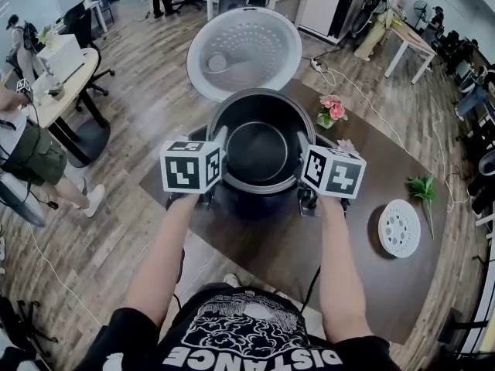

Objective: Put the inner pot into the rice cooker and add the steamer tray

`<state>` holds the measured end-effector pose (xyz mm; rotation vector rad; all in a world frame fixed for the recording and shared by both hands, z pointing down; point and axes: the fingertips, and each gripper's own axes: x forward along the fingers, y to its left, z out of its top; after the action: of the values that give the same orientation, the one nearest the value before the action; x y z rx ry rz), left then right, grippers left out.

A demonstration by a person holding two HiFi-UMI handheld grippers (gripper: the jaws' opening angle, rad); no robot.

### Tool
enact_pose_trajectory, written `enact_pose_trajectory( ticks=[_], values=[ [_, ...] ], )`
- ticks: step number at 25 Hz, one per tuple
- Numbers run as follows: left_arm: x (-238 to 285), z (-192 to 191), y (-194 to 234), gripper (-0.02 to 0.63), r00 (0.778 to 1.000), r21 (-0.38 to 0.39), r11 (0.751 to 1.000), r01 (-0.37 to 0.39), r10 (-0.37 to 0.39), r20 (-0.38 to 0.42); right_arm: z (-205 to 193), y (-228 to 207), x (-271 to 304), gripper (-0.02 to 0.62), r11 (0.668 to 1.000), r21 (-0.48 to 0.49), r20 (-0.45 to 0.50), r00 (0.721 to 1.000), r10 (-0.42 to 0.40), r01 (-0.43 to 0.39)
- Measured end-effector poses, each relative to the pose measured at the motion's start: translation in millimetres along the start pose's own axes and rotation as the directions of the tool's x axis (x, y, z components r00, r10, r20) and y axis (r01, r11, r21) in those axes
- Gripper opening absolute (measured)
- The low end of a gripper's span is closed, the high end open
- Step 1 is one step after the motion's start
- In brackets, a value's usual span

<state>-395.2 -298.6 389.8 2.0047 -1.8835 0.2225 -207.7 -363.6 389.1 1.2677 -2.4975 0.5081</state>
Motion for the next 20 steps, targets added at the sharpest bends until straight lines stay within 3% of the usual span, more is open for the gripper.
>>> enact_pose_trajectory(
  ticks=[8, 20],
  values=[
    [10.8, -17.6, 4.6, 0.114, 0.998, 0.015, 1.000, 0.006, -0.005, -0.055, -9.1, -1.2, 6.7, 0.095, 0.999, -0.042, -0.027, 0.999, -0.019, 0.017],
    [16.0, -20.8, 2.6, 0.134, 0.998, 0.048, 0.999, 0.013, -0.010, -0.066, -16.1, -4.7, 11.8, 0.112, 0.992, -0.121, -0.054, 0.997, -0.053, 0.046]
  ],
)
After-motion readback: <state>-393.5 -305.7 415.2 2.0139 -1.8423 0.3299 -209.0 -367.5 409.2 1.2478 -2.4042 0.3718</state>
